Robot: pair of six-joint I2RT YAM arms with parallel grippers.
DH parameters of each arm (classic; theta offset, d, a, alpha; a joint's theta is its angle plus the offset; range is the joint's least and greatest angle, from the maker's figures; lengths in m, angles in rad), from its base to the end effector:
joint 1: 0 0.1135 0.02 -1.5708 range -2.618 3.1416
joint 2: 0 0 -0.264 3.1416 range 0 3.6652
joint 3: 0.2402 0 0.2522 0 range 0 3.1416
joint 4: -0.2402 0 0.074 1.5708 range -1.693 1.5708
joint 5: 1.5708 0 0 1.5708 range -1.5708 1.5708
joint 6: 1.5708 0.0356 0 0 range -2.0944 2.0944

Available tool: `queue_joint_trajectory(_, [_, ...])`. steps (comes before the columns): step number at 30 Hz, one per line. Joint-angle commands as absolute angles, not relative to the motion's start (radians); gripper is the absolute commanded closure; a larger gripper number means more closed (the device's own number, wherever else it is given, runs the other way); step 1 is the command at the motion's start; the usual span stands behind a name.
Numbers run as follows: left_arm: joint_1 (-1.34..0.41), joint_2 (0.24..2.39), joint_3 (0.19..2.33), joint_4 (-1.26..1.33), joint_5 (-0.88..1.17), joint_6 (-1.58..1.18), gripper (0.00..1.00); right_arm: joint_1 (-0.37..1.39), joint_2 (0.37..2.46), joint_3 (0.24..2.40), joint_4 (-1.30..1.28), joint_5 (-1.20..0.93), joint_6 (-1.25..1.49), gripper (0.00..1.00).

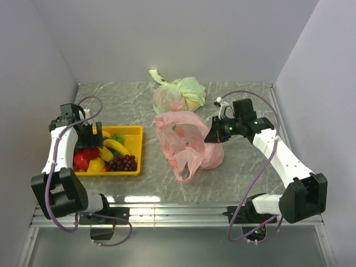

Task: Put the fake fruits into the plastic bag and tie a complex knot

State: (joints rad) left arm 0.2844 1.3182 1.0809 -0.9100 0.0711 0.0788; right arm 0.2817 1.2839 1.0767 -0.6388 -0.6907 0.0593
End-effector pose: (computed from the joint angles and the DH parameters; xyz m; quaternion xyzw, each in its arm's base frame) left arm 0.2418 0.0681 0.2700 -0.0928 0.9727 0.0038 0.2129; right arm 0.2479 0.0953 0.2991 -0.2169 0.8611 0.3685 0.2750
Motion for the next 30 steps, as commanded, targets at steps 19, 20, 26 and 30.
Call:
queue_joint_trajectory(19, [0.284, 1.342, 1.078, -0.948, 0.072, 0.121, 0.30, 0.281, 1.252, 1.092, -0.655, -0.676, 0.026, 1.00])
queue_joint_trajectory(20, [0.284, 1.341, 1.080, -0.950, 0.072, 0.126, 0.33, 0.281, 1.252, 1.092, -0.658, -0.673, 0.025, 1.00])
queue_joint_trajectory(26, [0.284, 1.299, 1.130, -1.018, 0.104, 0.141, 0.56, 0.279, 1.269, 1.117, -0.672, -0.672, 0.015, 1.00])
queue_joint_trajectory(30, [0.279, 1.260, 1.204, -1.095, 0.155, 0.182, 0.68, 0.279, 1.276, 1.134, -0.681, -0.681, 0.017, 1.00])
